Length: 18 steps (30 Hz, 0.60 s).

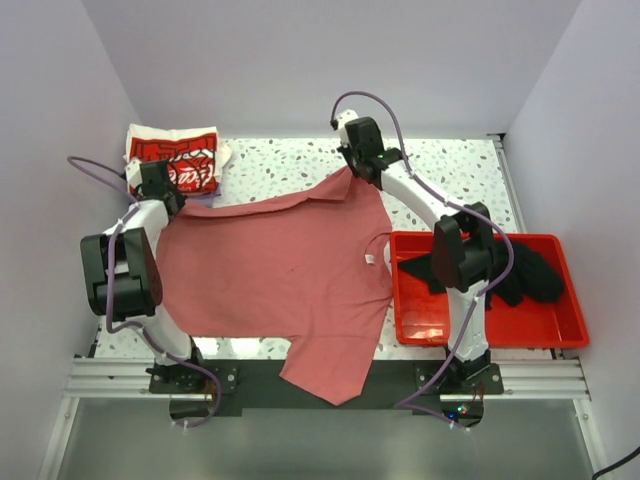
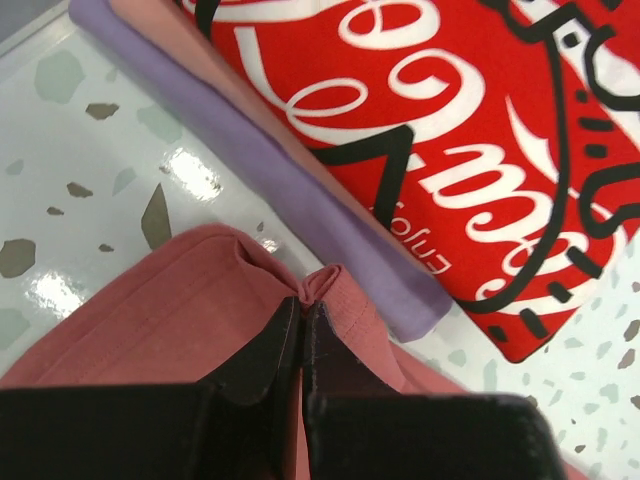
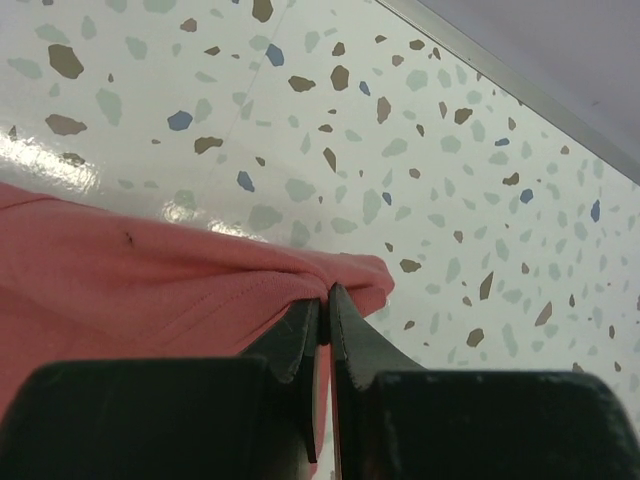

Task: Fold and stack the t-shirts
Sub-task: Flatten the tshirt out, then fold the tshirt

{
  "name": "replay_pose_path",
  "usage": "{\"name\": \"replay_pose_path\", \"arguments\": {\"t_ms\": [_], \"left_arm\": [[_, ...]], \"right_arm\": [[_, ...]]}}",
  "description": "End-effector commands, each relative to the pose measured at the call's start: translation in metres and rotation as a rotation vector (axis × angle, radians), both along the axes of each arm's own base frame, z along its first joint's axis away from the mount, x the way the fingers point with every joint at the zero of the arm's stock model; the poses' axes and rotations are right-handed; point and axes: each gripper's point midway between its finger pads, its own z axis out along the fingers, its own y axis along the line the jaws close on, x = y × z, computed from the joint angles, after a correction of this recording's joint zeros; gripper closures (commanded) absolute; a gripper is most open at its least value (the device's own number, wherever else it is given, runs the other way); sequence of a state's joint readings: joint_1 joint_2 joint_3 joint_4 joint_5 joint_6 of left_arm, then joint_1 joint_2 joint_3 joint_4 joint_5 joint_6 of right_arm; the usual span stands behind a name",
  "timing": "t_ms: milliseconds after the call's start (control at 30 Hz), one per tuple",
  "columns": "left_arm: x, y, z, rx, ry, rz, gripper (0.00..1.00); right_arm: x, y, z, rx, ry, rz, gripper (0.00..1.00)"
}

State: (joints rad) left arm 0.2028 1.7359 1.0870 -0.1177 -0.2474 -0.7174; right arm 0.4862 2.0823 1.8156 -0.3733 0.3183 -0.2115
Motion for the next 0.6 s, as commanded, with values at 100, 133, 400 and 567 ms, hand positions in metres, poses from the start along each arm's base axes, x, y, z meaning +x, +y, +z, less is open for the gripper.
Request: {"name": "replay_pose_path", "arguments": {"t_ms": [100, 133, 400, 567], "left_arm": [[0.009, 0.010, 0.037, 0.040, -0.077, 0.014, 1.00], [0.005, 0.008, 0.036, 0.034, -0.065, 0.013, 1.00], [-0.034, 0.000, 0.027, -0.001, 0.029, 0.041, 1.00], [-0.060, 0.004, 0.031, 0.013, 0.079, 0.086, 1.00]], "right_arm": [[-0.010, 0.007, 0.046, 0.084, -0.052, 0.027, 1.00], [-0.021, 0.005, 0.047, 0.088, -0.030, 0.030, 1.00], [-0.086, -0.010, 0.044, 0.121, 0.067, 0.049, 1.00], [-0.115, -0.011, 0.033, 0.111, 0.112, 0.060, 1.00]]}}
